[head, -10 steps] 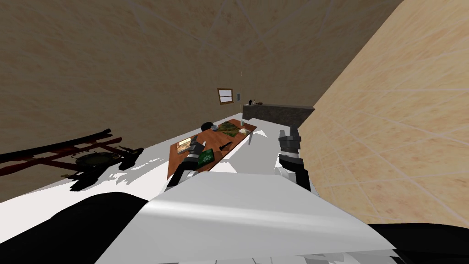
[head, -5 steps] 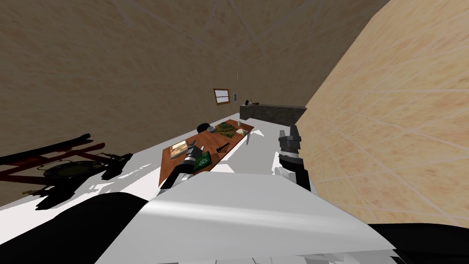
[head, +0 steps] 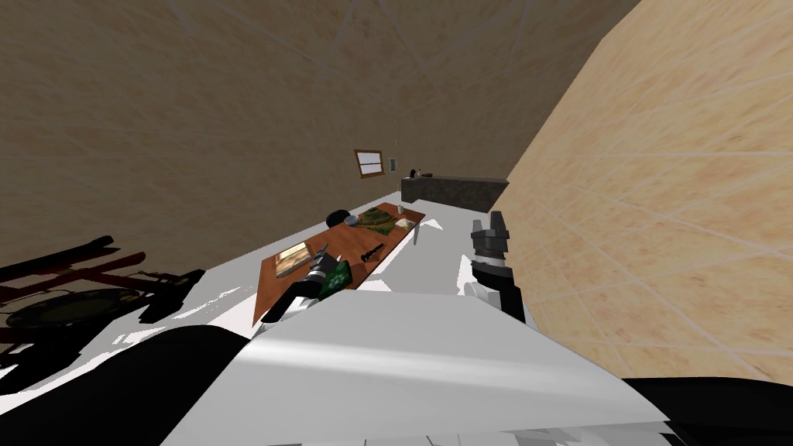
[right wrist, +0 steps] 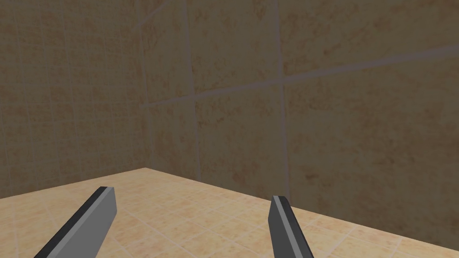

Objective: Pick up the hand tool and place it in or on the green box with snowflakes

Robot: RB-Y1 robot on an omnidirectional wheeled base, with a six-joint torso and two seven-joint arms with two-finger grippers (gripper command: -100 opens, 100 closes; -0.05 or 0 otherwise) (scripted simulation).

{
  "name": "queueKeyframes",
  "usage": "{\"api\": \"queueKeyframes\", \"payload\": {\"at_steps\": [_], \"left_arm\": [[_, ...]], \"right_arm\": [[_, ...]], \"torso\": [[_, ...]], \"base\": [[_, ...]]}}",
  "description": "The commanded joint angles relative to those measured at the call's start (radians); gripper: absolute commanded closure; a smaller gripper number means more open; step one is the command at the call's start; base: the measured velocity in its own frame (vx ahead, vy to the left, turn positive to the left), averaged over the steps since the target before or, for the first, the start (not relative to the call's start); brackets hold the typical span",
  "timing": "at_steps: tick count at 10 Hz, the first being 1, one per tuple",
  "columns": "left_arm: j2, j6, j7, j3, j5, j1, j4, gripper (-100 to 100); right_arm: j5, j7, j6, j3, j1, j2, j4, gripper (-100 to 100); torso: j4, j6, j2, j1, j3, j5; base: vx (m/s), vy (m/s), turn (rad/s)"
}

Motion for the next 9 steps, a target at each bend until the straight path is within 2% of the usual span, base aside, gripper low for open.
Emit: {"api": "queueKeyframes", "payload": {"at_steps": [1, 2, 3, 4, 5, 6, 7, 8, 9], "left_arm": [[0.016, 0.05, 0.027, 0.022, 0.034, 0.024, 0.021, -100], [0.016, 0.065, 0.027, 0.022, 0.034, 0.024, 0.021, -100], [0.026, 0.091, 0.05, 0.04, 0.06, 0.044, 0.036, -100], [0.026, 0.118, 0.05, 0.04, 0.06, 0.044, 0.036, -100], [0.034, 0.156, 0.072, 0.057, 0.086, 0.063, 0.053, -100], [0.034, 0.169, 0.072, 0.057, 0.086, 0.063, 0.053, -100], [0.042, 0.215, 0.094, 0.073, 0.111, 0.082, 0.071, -100], [0.042, 0.22, 0.094, 0.073, 0.111, 0.082, 0.071, -100], [0.048, 0.255, 0.116, 0.088, 0.134, 0.099, 0.09, -100]], "right_arm": [[0.0, 0.0, 0.0, 0.0, 0.0, 0.0, 0.0, 0], [0.0, 0.0, 0.0, 0.0, 0.0, 0.0, 0.0, 0], [0.0, 0.0, 0.0, 0.0, 0.0, 0.0, 0.0, 0], [0.0, 0.0, 0.0, 0.0, 0.0, 0.0, 0.0, 0], [0.0, 0.0, 0.0, 0.0, 0.0, 0.0, 0.0, 0], [0.0, 0.0, 0.0, 0.0, 0.0, 0.0, 0.0, 0], [0.0, 0.0, 0.0, 0.0, 0.0, 0.0, 0.0, 0], [0.0, 0.0, 0.0, 0.0, 0.0, 0.0, 0.0, 0], [0.0, 0.0, 0.0, 0.0, 0.0, 0.0, 0.0, 0]], "torso": [[0.0, 0.0, 0.0, 0.0, 0.0, 0.0], [0.0, 0.0, 0.0, 0.0, 0.0, 0.0], [0.0, 0.0, 0.0, 0.0, 0.0, 0.0], [0.0, 0.0, -0.001, -0.001, 0.0, 0.0], [0.0, 0.0, 0.0, 0.0, 0.0, 0.0], [0.0, 0.0, -0.002, -0.001, -0.001, 0.0], [0.0, 0.0, -0.001, -0.001, -0.001, 0.0], [0.0, 0.0, -0.002, -0.001, -0.001, 0.0], [0.0, 0.0, -0.001, -0.001, -0.001, 0.0]], "base": [[0.059, -0.023, -0.172], [0.057, -0.016, -0.071], [0.064, -0.022, -0.166], [0.057, -0.016, -0.075], [0.081, -0.036, -0.157], [0.07, -0.026, -0.081], [0.088, -0.025, -0.164], [0.067, -0.014, -0.086], [0.077, -0.018, -0.174]]}}
